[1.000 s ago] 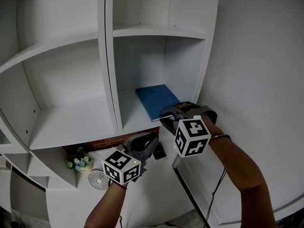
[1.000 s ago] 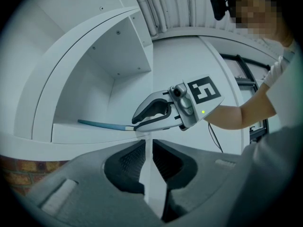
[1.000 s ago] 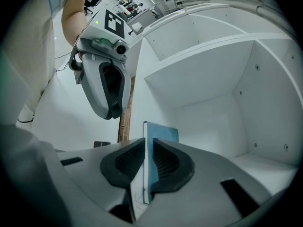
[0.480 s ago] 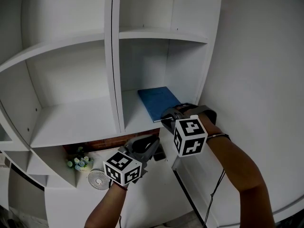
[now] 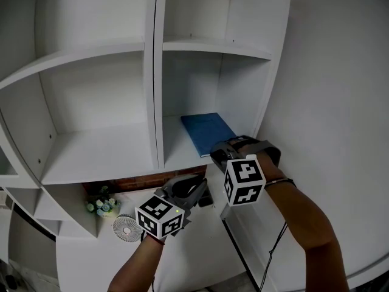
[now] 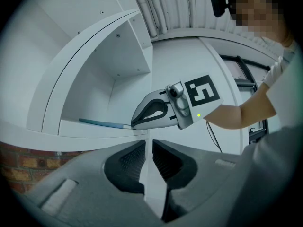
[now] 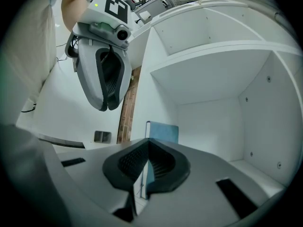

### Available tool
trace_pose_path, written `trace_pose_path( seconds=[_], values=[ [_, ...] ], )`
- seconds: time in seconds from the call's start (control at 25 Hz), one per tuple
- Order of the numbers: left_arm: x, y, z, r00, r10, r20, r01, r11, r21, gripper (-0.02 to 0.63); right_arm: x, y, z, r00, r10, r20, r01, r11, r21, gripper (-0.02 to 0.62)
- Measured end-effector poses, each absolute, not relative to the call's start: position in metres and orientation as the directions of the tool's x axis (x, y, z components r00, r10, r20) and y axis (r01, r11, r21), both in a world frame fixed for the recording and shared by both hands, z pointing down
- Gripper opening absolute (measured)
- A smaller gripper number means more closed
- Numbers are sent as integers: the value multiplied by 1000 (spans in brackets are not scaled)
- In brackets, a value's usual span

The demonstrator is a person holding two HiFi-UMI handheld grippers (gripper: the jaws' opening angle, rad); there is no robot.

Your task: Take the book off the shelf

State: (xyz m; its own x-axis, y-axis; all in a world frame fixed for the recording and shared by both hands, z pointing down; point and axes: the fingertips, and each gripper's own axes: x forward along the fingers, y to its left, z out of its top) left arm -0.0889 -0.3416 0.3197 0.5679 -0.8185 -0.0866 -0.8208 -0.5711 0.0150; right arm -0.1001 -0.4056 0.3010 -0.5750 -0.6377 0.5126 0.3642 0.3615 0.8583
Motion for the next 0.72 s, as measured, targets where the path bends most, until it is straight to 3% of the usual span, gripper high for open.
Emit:
trace_pose_path(
  seconds=[0.72],
  values=[
    [-87, -336, 322, 573, -816, -83, -817, -576, 17, 52, -85, -383, 296, -591, -643, 488, 339, 351, 873, 14]
  ],
)
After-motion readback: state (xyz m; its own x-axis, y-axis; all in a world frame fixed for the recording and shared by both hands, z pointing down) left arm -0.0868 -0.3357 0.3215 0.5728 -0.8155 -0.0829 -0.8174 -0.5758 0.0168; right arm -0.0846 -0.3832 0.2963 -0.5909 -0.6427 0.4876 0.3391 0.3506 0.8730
